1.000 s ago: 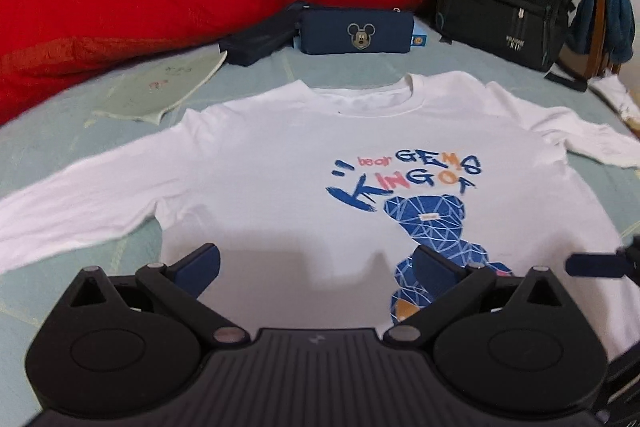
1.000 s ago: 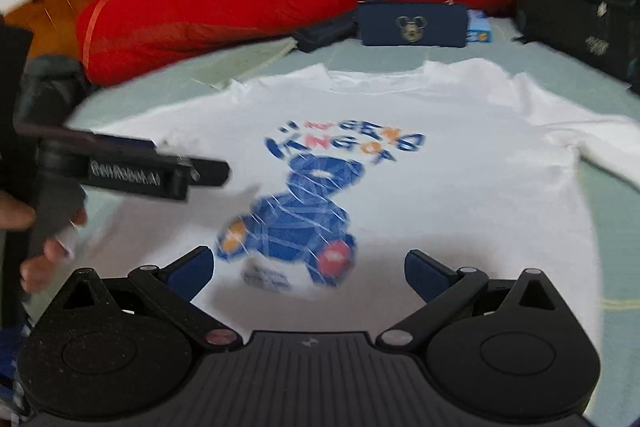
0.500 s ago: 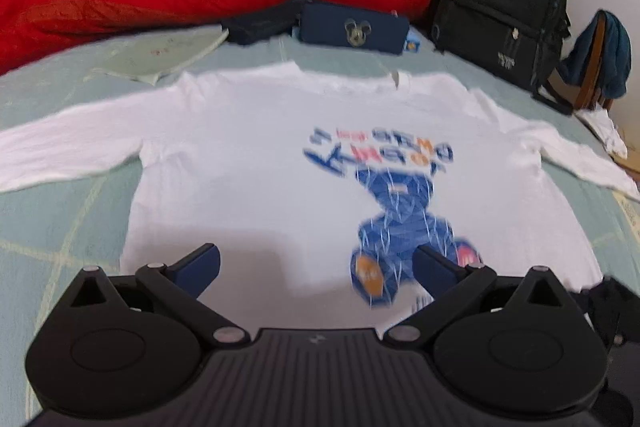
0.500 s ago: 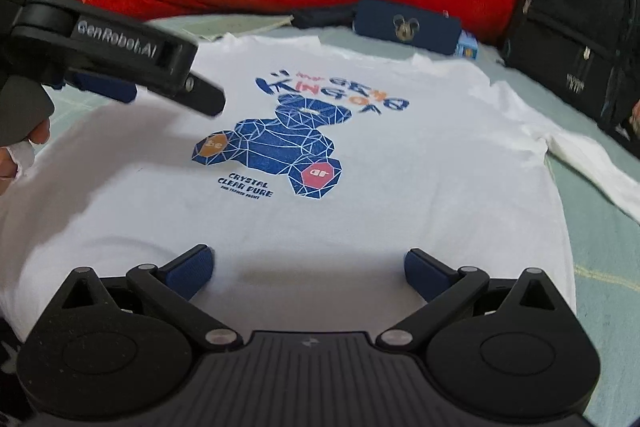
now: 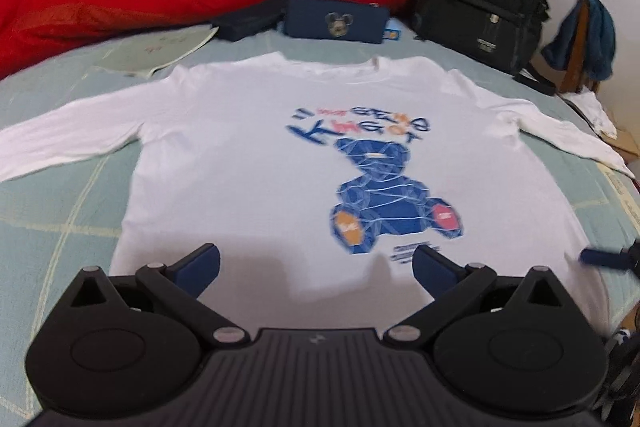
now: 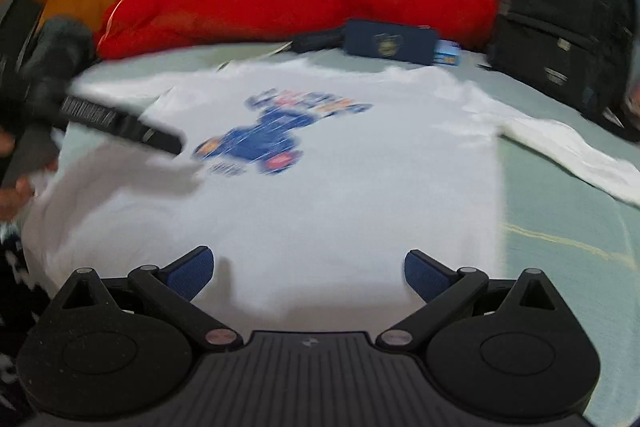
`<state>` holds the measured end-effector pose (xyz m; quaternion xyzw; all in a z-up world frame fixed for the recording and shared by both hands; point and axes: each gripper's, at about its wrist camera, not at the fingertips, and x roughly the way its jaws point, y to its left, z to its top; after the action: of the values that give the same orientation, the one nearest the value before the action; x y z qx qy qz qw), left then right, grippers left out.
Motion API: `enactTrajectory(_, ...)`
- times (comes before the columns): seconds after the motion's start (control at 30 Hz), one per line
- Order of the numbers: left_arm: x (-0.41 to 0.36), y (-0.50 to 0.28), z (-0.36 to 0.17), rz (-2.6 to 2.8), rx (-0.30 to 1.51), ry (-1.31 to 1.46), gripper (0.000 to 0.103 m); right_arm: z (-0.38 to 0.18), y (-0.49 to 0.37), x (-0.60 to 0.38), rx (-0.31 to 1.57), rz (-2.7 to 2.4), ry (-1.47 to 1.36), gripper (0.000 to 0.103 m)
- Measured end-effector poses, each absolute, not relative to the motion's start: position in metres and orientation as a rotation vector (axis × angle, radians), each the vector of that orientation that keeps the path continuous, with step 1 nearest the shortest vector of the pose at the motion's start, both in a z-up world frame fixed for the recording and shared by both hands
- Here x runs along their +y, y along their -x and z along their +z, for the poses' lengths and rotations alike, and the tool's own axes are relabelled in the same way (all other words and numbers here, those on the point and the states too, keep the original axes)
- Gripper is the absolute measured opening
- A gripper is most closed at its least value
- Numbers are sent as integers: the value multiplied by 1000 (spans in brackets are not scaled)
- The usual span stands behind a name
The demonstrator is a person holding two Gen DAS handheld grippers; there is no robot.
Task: Fold clothes
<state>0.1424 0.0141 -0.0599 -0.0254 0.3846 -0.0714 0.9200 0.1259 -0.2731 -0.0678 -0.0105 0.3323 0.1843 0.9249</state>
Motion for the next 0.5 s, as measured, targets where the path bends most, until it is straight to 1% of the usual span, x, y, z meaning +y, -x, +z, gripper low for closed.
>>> enactTrajectory(0.3,-25,-145,-58,-222,767,-20,102,-50,-156,-381,696,225,-202,103)
enactTrajectory(0.5,-47,-149,-56,-249,728,-79,102,-72,-188,-470,664,79,-333,103)
